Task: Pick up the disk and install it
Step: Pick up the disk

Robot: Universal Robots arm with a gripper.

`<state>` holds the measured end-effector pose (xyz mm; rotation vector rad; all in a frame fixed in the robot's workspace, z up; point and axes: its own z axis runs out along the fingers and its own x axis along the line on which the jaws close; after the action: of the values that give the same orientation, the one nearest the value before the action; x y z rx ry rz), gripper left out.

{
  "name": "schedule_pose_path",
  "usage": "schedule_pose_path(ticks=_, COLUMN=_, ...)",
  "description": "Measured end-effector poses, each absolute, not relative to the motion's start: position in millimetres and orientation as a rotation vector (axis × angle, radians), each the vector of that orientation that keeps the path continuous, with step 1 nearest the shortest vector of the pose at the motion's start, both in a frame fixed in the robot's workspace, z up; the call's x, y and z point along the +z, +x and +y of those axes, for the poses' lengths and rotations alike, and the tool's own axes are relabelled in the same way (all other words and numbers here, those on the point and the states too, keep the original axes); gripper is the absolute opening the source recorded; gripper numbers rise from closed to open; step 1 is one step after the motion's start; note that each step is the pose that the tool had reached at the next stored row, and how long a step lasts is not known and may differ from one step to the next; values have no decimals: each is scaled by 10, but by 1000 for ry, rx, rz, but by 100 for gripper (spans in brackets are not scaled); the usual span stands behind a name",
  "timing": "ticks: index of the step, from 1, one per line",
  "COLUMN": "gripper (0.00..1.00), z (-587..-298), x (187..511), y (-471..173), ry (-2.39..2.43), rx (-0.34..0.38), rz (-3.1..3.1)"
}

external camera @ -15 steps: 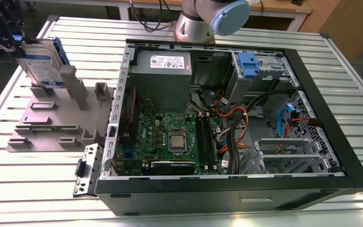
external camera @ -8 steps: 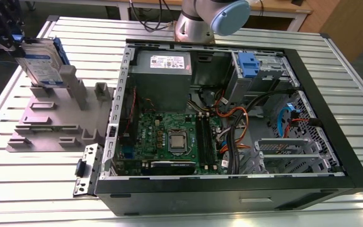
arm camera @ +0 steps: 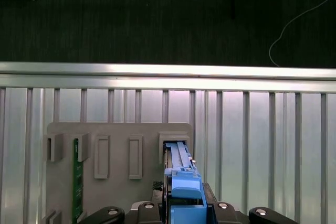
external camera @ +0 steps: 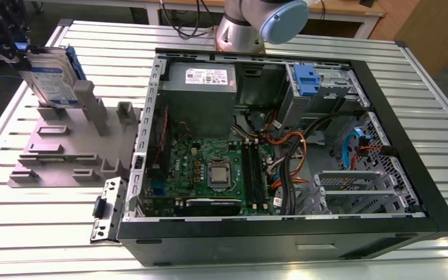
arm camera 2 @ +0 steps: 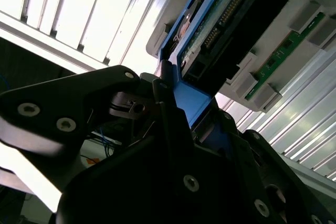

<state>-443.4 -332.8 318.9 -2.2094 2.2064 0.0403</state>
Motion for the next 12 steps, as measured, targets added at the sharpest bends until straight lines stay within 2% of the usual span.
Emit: schedule_pose_path(ticks=12, gripper=36, z=-3328, x=3257, y=-4433, ry=-2209, rx=40, rz=2206)
